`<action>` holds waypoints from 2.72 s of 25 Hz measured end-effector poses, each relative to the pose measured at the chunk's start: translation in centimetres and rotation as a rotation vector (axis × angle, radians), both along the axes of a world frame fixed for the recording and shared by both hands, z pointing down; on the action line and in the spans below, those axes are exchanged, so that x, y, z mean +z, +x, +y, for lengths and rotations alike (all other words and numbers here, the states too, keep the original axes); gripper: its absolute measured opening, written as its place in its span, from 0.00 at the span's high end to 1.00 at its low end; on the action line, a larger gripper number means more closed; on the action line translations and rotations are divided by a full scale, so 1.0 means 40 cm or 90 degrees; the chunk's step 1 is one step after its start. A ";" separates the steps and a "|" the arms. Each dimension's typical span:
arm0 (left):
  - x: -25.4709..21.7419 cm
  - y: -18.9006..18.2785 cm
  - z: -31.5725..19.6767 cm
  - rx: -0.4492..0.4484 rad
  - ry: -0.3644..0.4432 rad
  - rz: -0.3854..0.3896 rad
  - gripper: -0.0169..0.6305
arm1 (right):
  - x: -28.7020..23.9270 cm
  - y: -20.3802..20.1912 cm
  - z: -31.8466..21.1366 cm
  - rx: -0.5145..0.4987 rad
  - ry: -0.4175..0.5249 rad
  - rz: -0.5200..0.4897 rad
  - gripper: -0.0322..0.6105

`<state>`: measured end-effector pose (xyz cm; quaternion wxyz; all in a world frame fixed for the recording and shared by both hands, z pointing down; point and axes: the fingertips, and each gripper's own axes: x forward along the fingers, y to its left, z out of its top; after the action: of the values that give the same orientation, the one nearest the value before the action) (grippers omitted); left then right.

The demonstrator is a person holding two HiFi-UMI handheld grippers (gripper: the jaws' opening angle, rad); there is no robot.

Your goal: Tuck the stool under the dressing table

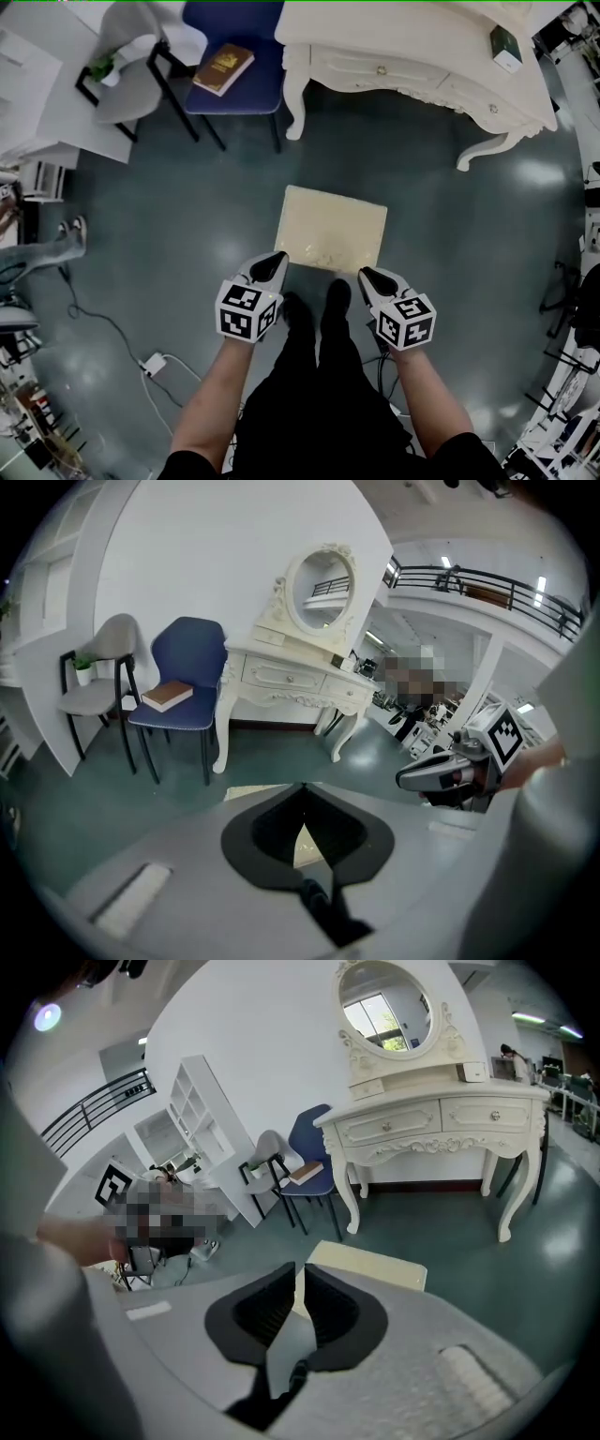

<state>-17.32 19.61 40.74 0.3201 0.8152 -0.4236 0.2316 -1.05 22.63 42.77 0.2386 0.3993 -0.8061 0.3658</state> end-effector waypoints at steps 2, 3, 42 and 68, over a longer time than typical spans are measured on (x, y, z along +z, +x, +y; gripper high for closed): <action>0.044 0.008 0.008 0.009 -0.017 -0.003 0.95 | 0.037 -0.009 0.008 -0.003 -0.011 0.002 0.89; 0.069 0.011 0.008 0.015 -0.024 -0.006 0.95 | 0.057 -0.011 0.008 -0.002 -0.016 0.002 0.89; 0.791 0.002 0.024 0.049 -0.164 -0.102 0.76 | 0.760 0.095 0.028 0.163 -0.133 0.150 0.84; 0.789 0.226 -0.314 -0.015 -0.122 -0.094 0.77 | 0.759 0.324 -0.335 0.061 -0.083 0.136 0.85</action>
<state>-8.27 7.05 72.28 0.3669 0.7567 -0.4314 0.3268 11.90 9.24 73.11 0.3308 0.4577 -0.7306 0.3837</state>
